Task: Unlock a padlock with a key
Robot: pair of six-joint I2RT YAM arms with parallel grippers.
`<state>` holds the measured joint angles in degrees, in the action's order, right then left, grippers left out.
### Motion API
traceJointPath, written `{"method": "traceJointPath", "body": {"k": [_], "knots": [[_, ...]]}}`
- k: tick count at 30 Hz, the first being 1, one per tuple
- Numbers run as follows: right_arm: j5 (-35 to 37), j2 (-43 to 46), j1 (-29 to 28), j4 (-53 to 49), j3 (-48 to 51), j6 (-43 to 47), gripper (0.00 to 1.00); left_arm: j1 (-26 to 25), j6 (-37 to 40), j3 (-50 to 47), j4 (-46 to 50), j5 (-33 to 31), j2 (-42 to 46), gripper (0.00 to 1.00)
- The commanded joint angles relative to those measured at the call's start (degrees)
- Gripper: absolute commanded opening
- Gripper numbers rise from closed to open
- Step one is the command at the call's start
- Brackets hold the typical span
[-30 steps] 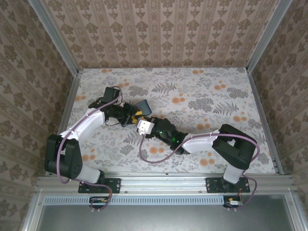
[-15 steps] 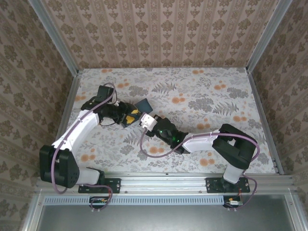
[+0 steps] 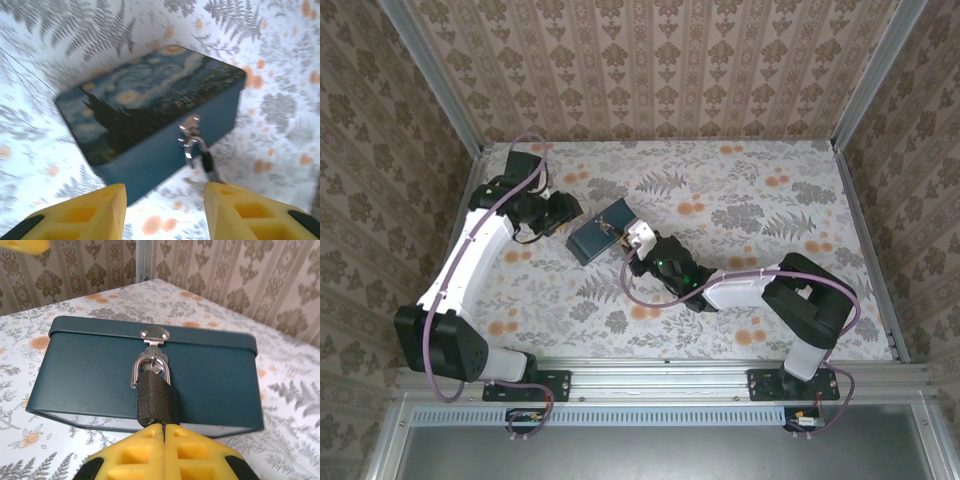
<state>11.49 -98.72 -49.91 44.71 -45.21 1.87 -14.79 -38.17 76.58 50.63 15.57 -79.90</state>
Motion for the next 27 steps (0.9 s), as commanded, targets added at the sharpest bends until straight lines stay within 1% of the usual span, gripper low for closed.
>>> {"method": "traceJointPath", "body": {"k": [1, 5, 11, 13, 17, 20, 22, 24, 27], "knots": [[-4.24, 2.15, 2.22, -4.49, -2.82, -12.63, 0.04, 0.52, 12.08, -1.85, 0.08, -4.03, -2.85, 0.45], [-7.94, 2.76, 4.29, -7.1, -4.56, -23.24, 0.04, 0.59, 15.86, -3.35, -2.98, -3.25, -5.33, 0.46], [-14.49, 1.76, 8.35, -7.25, -6.31, -40.19, 0.04, 0.73, 20.03, -4.94, -10.25, 1.57, -7.35, 0.47], [-17.12, 1.17, 9.19, -7.45, -7.5, -42.91, 0.04, 0.73, 20.87, -5.27, -11.78, 2.62, -8.04, 0.47], [-19.96, 0.24, 9.39, -14.92, -11.58, -40.95, 0.07, 0.24, 21.21, -6.52, -13.91, 5.7, -9.23, 0.47], [-23.31, -1.08, 9.72, -16.28, -12.68, -39.76, 0.11, -0.74, 21.56, -8.01, -14.56, 6.3, -10.09, 0.46], [-24.6, -1.63, 9.83, -17.71, -13.18, -39.38, 0.15, -0.78, 21.56, -9.07, -14.98, 6.31, -10.44, 0.46], [-25.02, -1.84, 10.0, -20.59, -14.13, -37.96, 0.23, -0.86, 21.74, -9.88, -15.48, 5.91, -10.74, 0.45], [-24.81, -1.57, 10.81, -24.12, -15.19, -34.58, 0.28, -0.82, 21.98, -10.59, -16.09, 5.76, -11.31, 0.43]]}}
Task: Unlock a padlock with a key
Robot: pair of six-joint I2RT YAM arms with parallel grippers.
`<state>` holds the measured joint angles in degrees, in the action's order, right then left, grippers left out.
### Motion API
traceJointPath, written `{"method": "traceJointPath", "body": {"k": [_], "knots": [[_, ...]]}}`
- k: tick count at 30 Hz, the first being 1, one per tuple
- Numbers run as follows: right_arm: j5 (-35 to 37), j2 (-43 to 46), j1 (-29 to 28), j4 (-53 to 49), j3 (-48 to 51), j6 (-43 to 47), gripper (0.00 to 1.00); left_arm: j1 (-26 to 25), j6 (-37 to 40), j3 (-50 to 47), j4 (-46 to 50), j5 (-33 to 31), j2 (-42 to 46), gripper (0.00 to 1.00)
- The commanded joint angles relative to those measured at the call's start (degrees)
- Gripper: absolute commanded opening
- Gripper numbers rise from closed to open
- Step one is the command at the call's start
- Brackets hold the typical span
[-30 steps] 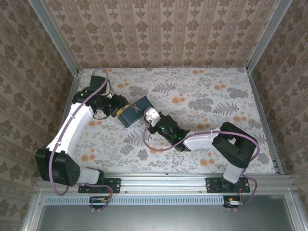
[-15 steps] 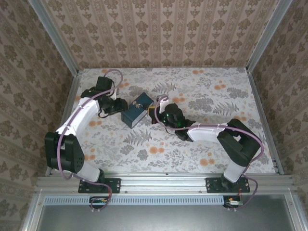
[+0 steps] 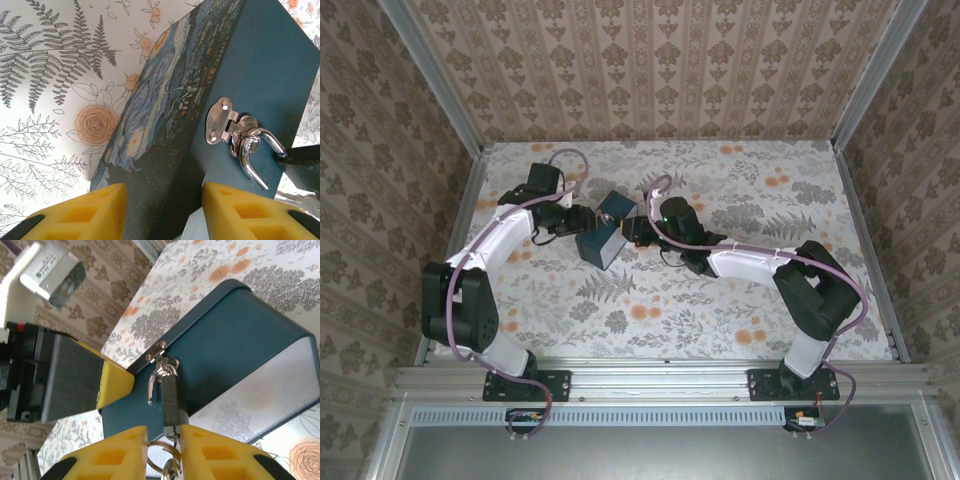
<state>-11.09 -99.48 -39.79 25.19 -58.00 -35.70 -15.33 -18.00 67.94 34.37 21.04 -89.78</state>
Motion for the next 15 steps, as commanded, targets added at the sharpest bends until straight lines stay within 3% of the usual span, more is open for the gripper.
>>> {"method": "traceJointPath", "body": {"k": [1, 6, 15], "knots": [[-2.27, -0.67, 1.16, -5.36, -2.79, 4.23, 0.3, -0.31, 1.89, -2.08, 0.02, 0.4, -1.53, 0.42], [-5.34, -1.59, 4.12, -7.12, -5.75, 7.72, 0.34, -0.31, 2.31, -2.64, -0.53, 0.93, -1.7, 0.4], [-10.05, -6.04, 4.37, -13.1, -12.49, 13.52, 0.35, -0.4, 1.75, -2.31, -1.13, 1.37, -1.93, 0.38]]}}
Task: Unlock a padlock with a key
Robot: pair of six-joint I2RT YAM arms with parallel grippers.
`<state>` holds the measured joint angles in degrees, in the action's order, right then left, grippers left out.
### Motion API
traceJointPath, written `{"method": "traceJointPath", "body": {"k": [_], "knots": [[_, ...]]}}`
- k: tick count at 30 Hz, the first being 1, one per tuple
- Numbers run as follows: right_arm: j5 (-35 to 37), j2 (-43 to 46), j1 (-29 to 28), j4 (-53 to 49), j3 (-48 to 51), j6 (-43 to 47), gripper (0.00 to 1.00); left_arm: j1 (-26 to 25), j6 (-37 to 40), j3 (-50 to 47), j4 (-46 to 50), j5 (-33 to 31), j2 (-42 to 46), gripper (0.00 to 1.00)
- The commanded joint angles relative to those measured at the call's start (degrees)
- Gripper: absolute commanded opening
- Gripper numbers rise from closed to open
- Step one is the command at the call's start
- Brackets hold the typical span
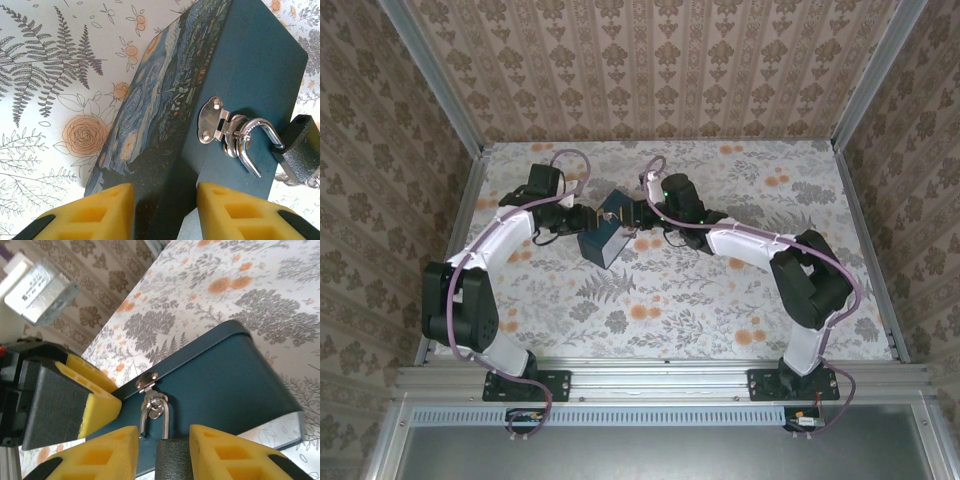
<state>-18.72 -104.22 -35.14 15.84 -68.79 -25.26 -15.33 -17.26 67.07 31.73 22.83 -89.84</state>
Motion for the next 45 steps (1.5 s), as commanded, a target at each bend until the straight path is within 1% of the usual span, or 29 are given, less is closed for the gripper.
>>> {"method": "traceJointPath", "body": {"k": [1, 5, 8, 14, 17, 22, 26, 30, 32, 36, 38, 41, 43, 45], "knots": [[-1.46, -1.18, -0.24, -4.24, -1.63, 3.26, 0.36, -0.4, 1.06, -1.33, 1.56, -0.34, -1.9, 0.37], [1.53, 0.07, 0.37, -6.58, -1.34, 3.43, 0.39, -0.4, 1.17, -1.06, 1.83, -0.85, -1.76, 0.36], [2.45, 0.51, 0.76, -8.04, -1.51, 4.13, 0.41, -0.38, 1.31, -0.97, 1.93, -1.03, -1.69, 0.36], [2.55, 0.81, 1.26, -8.75, -1.45, 4.1, 0.44, -0.4, 1.11, -1.12, 2.11, -1.47, -1.52, 0.35], [0.45, 0.24, 1.37, -8.39, -1.7, 3.33, 0.44, -0.4, 0.91, -1.32, 2.02, -1.32, -1.47, 0.34], [-4.7, -2.32, 1.32, -4.64, -2.19, -1.05, 0.38, -0.66, 0.71, -1.46, 1.85, -0.94, -1.47, 0.33], [-6.66, -2.91, 1.25, -1.87, -1.93, -4.19, 0.24, -0.93, 0.38, -1.59, 1.83, -0.7, -1.47, 0.32], [-8.12, -2.26, 1.29, 0.73, -0.79, -6.73, 0.18, -1.16, -0.22, -1.83, 1.54, -0.85, -1.58, 0.31], [-8.5, -1.66, 1.24, 2.06, 0.03, -8.23, 0.17, -1.41, -0.84, -2.09, 1.26, -1.16, -1.56, 0.31], [-8.76, -0.46, 0.64, 2.0, 0.94, -8.74, 0.26, -1.54, -2.24, -2.73, 0.6, -1.56, -1.67, 0.3], [-8.44, -0.11, 0.32, 1.48, 1.41, -8.52, 0.29, -1.48, -2.44, -2.89, 0.44, -1.73, -1.77, 0.29], [-7.73, -0.2, 0.07, 0.78, 1.81, -8.09, 0.3, -1.52, -2.6, -2.8, 0.45, -1.88, -1.63, 0.29], [-6.91, -0.38, -0.02, 0.23, 2.0, -7.64, 0.25, -1.53, -2.67, -2.8, 0.53, -2.0, -1.36, 0.29], [-5.73, -0.29, -0.19, -0.38, 2.0, -7.19, 0.16, -1.53, -2.61, -2.6, 0.78, -2.01, -1.14, 0.29]]}}
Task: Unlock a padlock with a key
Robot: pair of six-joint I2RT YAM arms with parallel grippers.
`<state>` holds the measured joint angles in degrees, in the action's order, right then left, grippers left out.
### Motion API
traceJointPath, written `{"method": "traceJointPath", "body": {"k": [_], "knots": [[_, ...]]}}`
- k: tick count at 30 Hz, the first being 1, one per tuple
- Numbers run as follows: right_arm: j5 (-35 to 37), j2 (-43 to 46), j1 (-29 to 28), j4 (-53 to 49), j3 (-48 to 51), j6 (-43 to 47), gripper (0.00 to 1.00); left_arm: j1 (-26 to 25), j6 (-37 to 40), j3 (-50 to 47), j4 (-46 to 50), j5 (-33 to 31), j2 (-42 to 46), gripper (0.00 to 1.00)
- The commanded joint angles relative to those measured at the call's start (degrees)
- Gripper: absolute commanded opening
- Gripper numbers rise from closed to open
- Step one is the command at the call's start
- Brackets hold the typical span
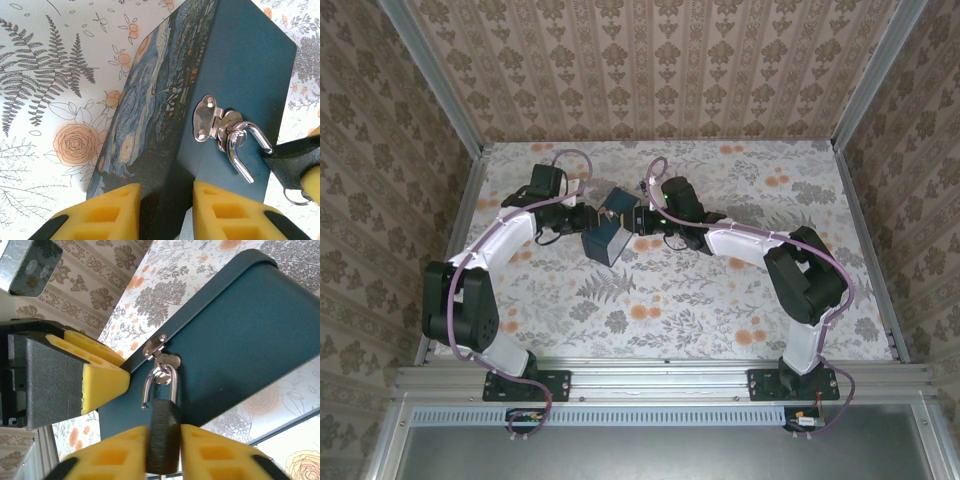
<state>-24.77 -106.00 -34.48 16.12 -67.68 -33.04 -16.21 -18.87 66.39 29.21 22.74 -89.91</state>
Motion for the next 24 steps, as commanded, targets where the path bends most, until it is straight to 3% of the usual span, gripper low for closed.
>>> {"method": "traceJointPath", "body": {"k": [1, 4, 7, 14, 19, 24], "knots": [[0.66, 1.56, -0.87, -0.71, 0.94, 0.69, 0.13, -0.71, -0.86, -1.94, 3.44, -1.75, -1.04, 0.28], [2.89, 2.32, -1.56, -0.73, 0.64, 0.69, 0.06, -1.44, -1.88, -2.11, 4.18, -1.92, -0.81, 0.27], [9.47, 4.12, -3.95, -0.87, 0.56, 1.1, 0.0, -2.66, -6.37, -2.85, 5.26, -1.1, -0.71, 0.26], [33.32, 3.67, -12.6, -6.34, -2.53, 5.25, 0.0, -4.58, -12.6, -5.22, 5.07, 2.92, 1.23, 0.26], [39.89, 3.31, -14.09, -5.63, -2.28, 2.81, 0.0, -5.46, -13.66, -5.66, 5.7, 2.39, 2.26, 0.25], [46.45, 5.39, -16.8, -5.64, -3.59, 7.76, 0.0, -5.79, -16.16, -6.27, 6.32, -1.34, 2.97, 0.25]]}}
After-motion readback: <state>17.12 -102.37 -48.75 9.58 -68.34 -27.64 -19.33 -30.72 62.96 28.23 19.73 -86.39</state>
